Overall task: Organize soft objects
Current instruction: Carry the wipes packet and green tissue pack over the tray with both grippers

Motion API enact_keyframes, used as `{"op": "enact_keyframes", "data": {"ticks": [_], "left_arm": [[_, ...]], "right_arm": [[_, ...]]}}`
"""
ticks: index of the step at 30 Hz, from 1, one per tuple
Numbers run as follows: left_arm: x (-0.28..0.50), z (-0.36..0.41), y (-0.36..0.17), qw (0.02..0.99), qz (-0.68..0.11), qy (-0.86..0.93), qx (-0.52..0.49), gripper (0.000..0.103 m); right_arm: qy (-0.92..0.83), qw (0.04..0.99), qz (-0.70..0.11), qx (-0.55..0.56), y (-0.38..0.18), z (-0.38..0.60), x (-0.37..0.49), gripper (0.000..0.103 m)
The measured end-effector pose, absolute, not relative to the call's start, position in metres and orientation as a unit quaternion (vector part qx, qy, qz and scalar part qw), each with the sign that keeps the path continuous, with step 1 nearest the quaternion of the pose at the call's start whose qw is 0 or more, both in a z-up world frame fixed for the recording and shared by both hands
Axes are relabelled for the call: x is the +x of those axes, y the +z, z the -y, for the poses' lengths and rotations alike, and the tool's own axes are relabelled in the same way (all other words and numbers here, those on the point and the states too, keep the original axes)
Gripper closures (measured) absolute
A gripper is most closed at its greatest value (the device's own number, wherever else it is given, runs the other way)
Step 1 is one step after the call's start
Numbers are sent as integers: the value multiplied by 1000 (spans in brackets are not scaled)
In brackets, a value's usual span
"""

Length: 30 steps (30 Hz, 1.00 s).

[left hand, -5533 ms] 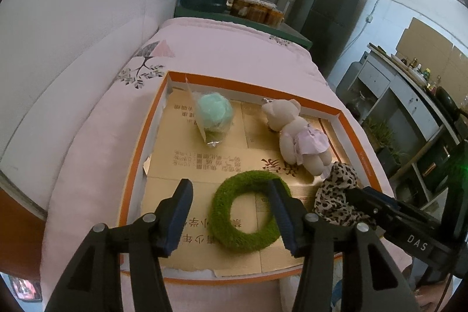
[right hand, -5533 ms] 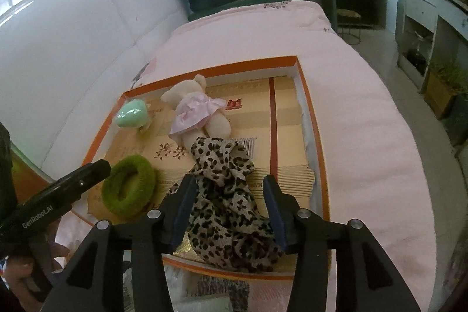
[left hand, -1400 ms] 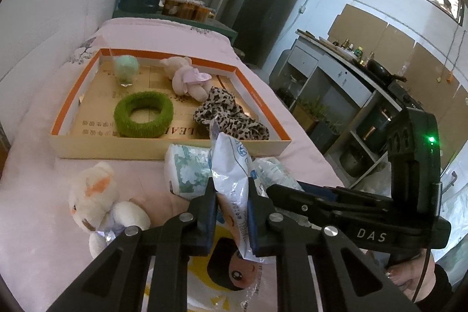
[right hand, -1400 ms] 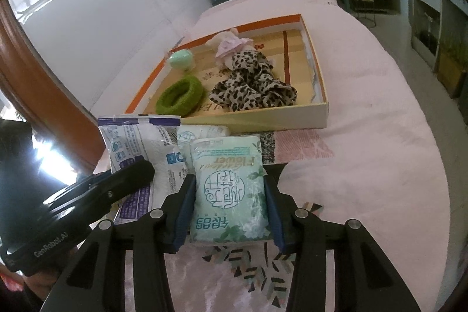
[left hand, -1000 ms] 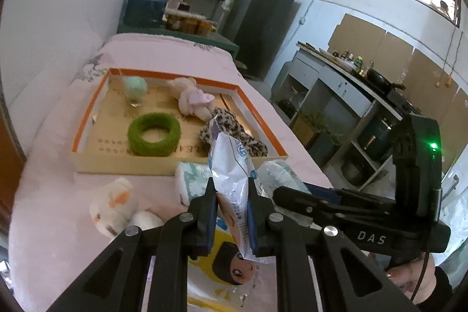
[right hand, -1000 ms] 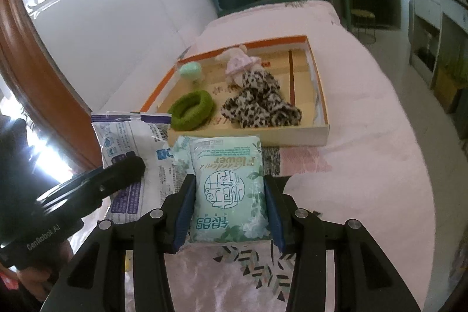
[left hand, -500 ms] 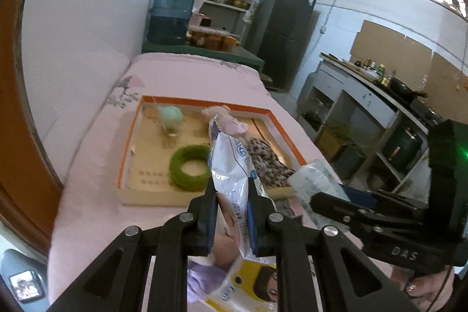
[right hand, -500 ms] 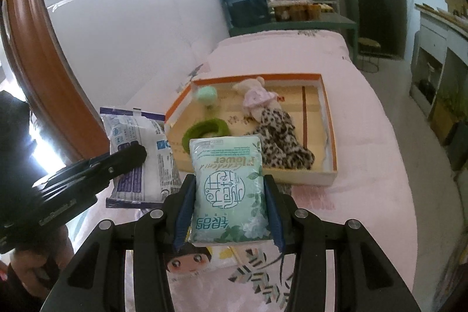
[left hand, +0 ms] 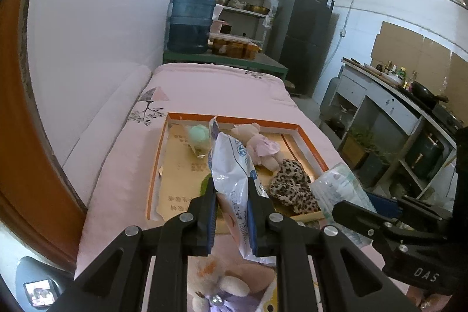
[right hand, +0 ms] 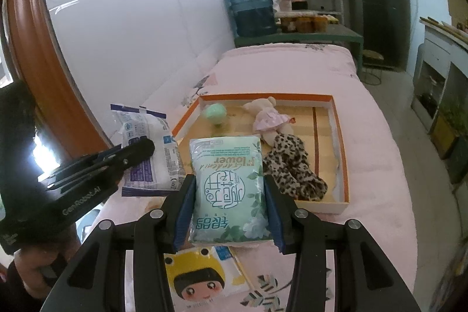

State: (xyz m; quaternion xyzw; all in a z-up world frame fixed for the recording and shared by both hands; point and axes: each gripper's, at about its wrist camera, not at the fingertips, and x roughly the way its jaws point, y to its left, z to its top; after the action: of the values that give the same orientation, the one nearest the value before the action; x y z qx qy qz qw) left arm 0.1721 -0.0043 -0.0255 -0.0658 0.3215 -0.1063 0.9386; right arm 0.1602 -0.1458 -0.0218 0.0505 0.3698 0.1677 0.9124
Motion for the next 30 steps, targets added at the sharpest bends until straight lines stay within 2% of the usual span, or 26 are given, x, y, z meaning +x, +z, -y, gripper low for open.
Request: {"op": "enact_keyframes", "data": {"ticks": [30], "left_arm": [[232,-5,-37,940,-330,-67,-49,86]], "right_arm": [[166,908,-381,58,-36,144,223,57]]}}
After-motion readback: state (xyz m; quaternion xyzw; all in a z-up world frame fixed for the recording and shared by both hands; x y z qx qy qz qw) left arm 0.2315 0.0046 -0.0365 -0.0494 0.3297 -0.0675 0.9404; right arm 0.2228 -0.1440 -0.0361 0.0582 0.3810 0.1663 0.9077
